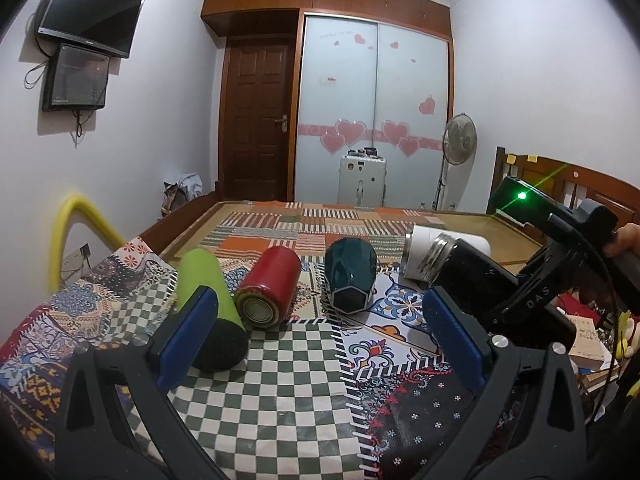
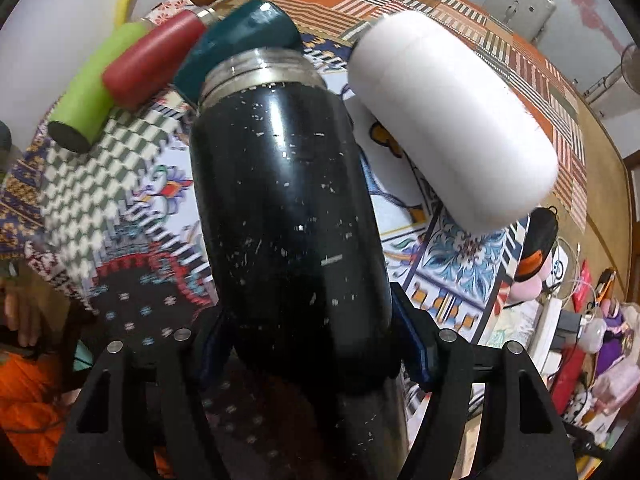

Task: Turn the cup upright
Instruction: 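Lift the black thermos with the right tool and tilt it upright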

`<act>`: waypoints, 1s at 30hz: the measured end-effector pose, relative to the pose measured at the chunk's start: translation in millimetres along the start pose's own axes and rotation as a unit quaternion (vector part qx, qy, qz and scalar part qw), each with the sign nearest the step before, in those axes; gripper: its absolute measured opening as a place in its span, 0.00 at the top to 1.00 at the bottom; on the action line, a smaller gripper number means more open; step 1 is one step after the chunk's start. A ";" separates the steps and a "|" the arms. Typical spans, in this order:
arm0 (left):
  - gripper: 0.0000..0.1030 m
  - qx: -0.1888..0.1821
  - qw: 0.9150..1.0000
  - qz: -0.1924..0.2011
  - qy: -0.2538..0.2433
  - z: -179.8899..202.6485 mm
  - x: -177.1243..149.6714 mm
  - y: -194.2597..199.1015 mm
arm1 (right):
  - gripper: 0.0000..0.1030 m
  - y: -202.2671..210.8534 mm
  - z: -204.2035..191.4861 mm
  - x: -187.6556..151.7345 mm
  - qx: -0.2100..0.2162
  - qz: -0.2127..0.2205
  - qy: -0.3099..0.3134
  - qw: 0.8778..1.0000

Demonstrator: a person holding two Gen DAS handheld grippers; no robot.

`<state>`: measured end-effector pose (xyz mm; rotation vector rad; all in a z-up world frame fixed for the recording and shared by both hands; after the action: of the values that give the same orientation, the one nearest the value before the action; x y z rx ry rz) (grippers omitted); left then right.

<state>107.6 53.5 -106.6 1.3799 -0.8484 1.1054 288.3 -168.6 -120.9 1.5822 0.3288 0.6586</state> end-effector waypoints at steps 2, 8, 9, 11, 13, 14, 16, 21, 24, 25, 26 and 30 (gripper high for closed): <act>0.00 0.002 1.000 0.006 0.001 -2.7 2.2 7.4 | 0.36 8.0 -11.2 -3.0 0.000 0.004 0.006 1.000; 0.00 0.009 1.000 0.024 0.005 -13.9 7.9 28.4 | 0.37 25.3 -39.8 -13.8 0.000 0.008 0.024 1.000; 0.00 0.011 1.000 0.026 0.007 -16.5 8.3 31.9 | 0.37 28.3 -47.4 -14.5 -0.001 0.008 0.029 1.000; 0.00 0.014 0.999 0.031 0.012 -22.3 7.8 38.5 | 0.37 30.2 -52.3 -17.9 0.001 0.006 0.038 0.999; 0.00 0.016 0.999 0.033 0.018 -28.8 6.2 43.6 | 0.38 33.5 -64.0 -20.0 0.001 0.007 0.045 0.999; 0.00 0.017 0.999 0.032 0.022 -31.8 5.5 45.7 | 0.38 33.2 -68.3 -19.7 0.002 0.007 0.047 0.999; 0.00 0.020 0.999 0.033 0.026 -36.8 4.5 49.7 | 0.38 29.7 -77.0 -18.6 0.001 0.006 0.053 0.999; 0.00 0.032 0.999 0.029 0.032 -49.8 2.1 53.8 | 0.38 15.3 -92.7 -12.0 0.021 0.002 0.051 0.998; 0.00 0.034 0.999 0.020 0.036 -55.5 -0.3 50.4 | 0.38 4.6 -98.1 -5.9 0.026 0.005 0.051 0.998; 0.00 0.035 0.999 0.017 0.036 -56.8 -1.2 48.7 | 0.38 2.6 -104.0 -6.0 0.029 0.008 0.047 0.998; 0.00 0.037 0.999 0.013 0.035 -57.5 -2.0 47.1 | 0.38 0.2 -105.0 -4.5 0.032 0.012 0.044 0.998; 0.00 0.043 0.999 0.003 0.031 -57.2 -4.6 40.1 | 0.39 -12.1 -106.1 1.8 0.029 0.026 0.039 0.998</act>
<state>60.0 104.6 -101.7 1.4069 -0.7691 1.1950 229.5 -80.1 -131.7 1.6276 0.3696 0.7581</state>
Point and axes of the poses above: each gripper's, at about its wrist camera, not at the fingertips, and y roughly against the way its jaws point, z to its right, x to its top, the point moved 1 cm from there along -y, roughly the way its jaws point, and after that the axes turned 2 degrees about x, right-handed, at the moved point
